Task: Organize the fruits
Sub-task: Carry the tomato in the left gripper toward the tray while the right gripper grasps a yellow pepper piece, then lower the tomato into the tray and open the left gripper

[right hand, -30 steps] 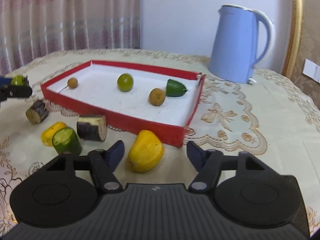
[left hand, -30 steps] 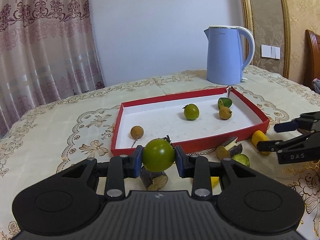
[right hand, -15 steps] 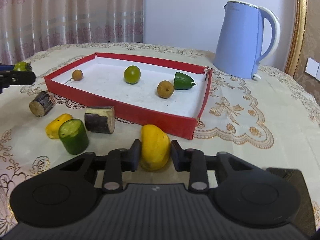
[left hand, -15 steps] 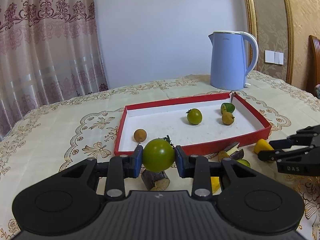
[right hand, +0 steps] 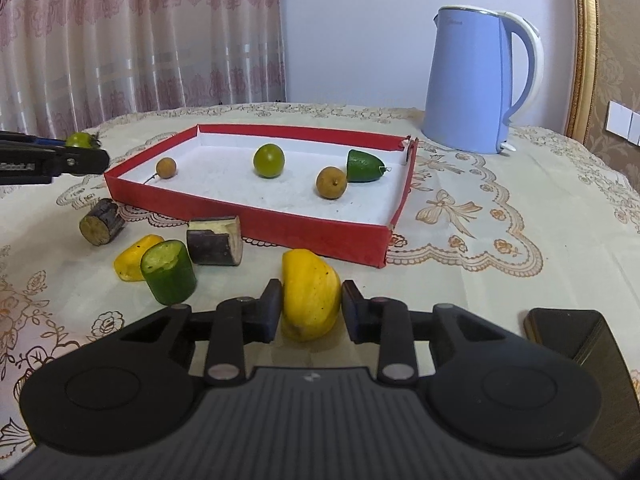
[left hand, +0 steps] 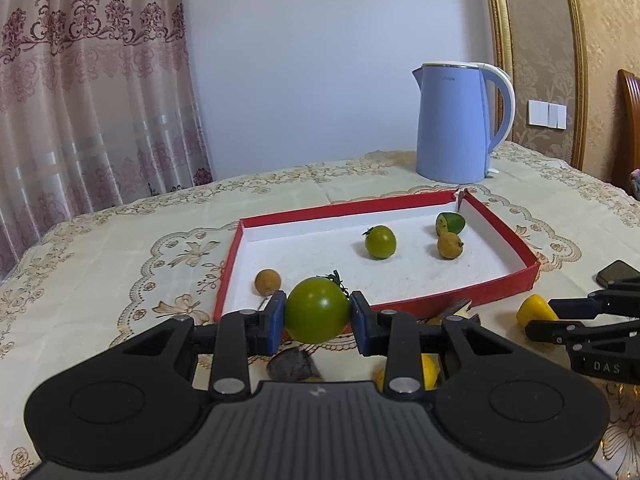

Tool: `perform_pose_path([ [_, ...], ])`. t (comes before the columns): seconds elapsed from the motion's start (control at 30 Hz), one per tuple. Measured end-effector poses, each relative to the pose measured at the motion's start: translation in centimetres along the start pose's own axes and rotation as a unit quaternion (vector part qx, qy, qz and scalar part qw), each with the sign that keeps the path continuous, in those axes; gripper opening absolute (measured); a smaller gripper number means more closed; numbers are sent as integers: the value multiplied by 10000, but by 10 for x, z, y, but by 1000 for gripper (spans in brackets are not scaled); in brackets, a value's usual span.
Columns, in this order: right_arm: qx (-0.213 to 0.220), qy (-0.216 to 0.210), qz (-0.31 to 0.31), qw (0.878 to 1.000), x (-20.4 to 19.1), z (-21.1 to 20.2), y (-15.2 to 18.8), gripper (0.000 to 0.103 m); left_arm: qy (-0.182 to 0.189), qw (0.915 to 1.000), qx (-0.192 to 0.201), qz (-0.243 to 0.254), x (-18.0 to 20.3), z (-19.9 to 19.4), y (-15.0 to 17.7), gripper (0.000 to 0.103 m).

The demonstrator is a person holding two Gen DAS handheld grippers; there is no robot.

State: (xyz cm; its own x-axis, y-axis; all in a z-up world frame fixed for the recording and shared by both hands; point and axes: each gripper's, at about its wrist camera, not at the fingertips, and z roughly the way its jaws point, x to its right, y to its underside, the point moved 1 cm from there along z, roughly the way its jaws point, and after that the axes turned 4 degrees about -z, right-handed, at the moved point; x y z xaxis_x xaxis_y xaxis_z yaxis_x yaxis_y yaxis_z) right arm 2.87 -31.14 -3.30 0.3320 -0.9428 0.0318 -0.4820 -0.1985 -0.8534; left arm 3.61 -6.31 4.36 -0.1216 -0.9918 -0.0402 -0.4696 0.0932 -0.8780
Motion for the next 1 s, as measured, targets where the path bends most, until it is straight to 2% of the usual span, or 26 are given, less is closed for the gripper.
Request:
perform_pose_path([
  [0.33,127,-138,125,9997,6,-7,1,30,-103,9999,-9,134,18,18,-14,34],
  [0.8,239,-204,357,9989,15,-14,2,30,-552,9978,-345,-90,23,86,-42,34],
  [1.0,286,-234,413,9985,18,-17,2,30,-745,9961,-475,48,25,111,-50,34],
])
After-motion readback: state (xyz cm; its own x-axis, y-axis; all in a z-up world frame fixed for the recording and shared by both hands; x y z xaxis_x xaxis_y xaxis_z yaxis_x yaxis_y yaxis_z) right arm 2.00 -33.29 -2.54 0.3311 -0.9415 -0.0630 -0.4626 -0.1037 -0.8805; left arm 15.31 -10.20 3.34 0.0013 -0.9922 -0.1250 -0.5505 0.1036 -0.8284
